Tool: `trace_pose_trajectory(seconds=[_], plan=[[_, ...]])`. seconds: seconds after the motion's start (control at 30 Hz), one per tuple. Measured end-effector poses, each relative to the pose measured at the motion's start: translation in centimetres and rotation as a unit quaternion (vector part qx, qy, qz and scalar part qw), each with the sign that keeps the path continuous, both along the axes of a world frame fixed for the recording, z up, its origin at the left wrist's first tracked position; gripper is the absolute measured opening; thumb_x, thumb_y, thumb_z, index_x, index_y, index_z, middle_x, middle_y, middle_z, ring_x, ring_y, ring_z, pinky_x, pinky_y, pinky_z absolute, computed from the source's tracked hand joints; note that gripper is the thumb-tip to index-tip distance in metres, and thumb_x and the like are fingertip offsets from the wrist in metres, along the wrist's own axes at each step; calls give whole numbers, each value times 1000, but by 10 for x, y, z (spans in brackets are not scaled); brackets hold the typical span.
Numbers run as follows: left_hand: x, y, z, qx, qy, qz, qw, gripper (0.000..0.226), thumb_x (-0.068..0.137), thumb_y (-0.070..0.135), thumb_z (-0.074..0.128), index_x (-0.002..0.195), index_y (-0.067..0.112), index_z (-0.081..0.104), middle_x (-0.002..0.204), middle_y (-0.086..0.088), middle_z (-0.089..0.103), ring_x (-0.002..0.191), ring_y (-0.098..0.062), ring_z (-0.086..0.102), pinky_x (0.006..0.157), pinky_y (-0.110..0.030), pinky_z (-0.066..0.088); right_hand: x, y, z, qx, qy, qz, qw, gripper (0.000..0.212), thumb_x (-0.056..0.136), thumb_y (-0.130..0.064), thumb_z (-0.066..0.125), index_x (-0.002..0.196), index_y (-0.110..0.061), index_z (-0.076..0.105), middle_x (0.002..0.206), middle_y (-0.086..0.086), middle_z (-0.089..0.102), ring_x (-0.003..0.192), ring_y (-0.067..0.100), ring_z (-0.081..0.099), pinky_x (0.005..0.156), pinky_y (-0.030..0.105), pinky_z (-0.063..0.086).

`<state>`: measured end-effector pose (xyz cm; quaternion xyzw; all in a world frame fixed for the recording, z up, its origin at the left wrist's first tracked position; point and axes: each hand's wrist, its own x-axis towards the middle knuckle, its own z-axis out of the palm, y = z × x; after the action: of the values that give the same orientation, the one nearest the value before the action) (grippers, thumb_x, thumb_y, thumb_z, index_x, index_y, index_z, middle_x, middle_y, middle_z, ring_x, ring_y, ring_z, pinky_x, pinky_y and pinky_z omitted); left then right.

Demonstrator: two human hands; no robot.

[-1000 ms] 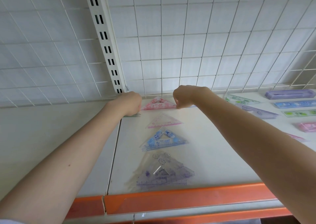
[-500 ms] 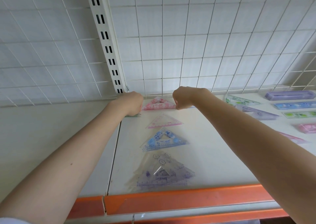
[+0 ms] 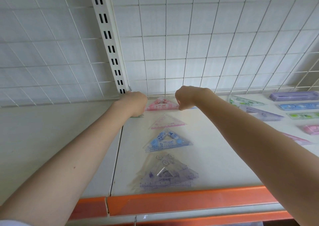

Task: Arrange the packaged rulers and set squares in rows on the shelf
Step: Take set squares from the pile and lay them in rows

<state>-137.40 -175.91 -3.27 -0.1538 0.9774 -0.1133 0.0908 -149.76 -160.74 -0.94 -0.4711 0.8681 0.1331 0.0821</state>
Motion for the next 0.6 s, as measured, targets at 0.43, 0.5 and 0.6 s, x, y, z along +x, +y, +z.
trace_pose_trajectory(seconds=[0.43, 0.5, 0.6], plan=[[5, 7, 6, 11, 6, 1, 1000, 34, 87, 3, 42, 56, 16, 32, 62, -4, 40, 73, -25, 48, 67, -31, 39, 1, 0, -2, -9, -19, -10, 1000, 32, 84, -12, 56, 59, -11, 36, 65, 4, 39, 54, 20, 37, 56, 26, 32], [7, 9, 8, 15, 4, 4, 1000, 33, 86, 2, 41, 56, 15, 34, 62, -2, 39, 71, -24, 47, 65, -30, 39, 1, 1, 0, -9, -27, -16, 999, 25, 85, -14, 57, 63, -9, 44, 71, 4, 44, 60, 22, 42, 58, 26, 34], [11, 10, 12, 19, 12, 15, 1000, 30, 86, 3, 40, 57, 14, 40, 68, -3, 45, 73, -24, 49, 67, -30, 38, -1, 4, 4, -21, -35, -24, 999, 13, 84, -19, 60, 83, -6, 59, 89, 9, 55, 72, 25, 50, 63, 27, 40]])
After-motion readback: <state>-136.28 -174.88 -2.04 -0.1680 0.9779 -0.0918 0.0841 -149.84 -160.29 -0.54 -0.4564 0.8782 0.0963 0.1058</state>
